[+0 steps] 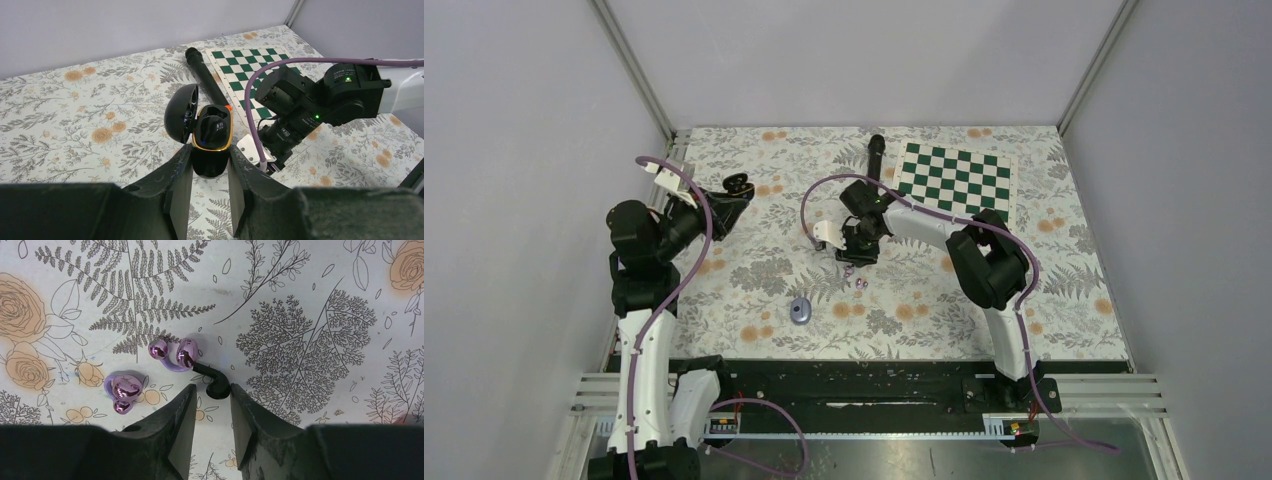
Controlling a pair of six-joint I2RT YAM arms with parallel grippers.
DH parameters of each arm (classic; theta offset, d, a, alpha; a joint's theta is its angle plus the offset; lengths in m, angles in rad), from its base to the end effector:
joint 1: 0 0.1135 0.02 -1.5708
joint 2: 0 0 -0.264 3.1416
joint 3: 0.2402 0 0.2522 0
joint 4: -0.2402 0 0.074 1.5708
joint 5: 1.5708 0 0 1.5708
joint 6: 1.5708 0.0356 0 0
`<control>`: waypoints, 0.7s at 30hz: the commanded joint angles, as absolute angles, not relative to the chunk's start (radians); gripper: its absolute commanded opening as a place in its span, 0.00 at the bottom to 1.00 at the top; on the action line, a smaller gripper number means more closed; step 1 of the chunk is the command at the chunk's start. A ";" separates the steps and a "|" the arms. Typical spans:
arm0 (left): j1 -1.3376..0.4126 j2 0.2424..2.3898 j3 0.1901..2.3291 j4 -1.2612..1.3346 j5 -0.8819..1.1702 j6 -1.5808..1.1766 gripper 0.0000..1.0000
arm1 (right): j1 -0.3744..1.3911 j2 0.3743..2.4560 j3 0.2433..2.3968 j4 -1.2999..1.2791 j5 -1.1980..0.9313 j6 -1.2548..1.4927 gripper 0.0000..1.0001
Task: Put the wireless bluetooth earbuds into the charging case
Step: Pick up the right earbud from the center of the board.
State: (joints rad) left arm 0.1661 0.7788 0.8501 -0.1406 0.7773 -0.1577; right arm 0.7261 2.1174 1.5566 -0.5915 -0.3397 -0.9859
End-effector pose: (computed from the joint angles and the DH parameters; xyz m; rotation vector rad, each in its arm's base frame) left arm 0.1731 0.0037 0.3694 0.3342 1.6231 -0.6278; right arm 0.3214 0.3012 0.1613 -2.0726 1.6705 0.3792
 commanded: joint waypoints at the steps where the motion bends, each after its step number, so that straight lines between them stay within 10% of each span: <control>1: 0.175 0.765 0.854 -0.097 0.767 -0.161 0.00 | 0.733 2.087 1.574 -0.583 -0.334 -1.009 0.37; 21: 0.117 0.879 0.758 0.093 0.832 -0.181 0.00 | 0.731 1.757 1.400 -0.517 -0.151 -1.118 0.05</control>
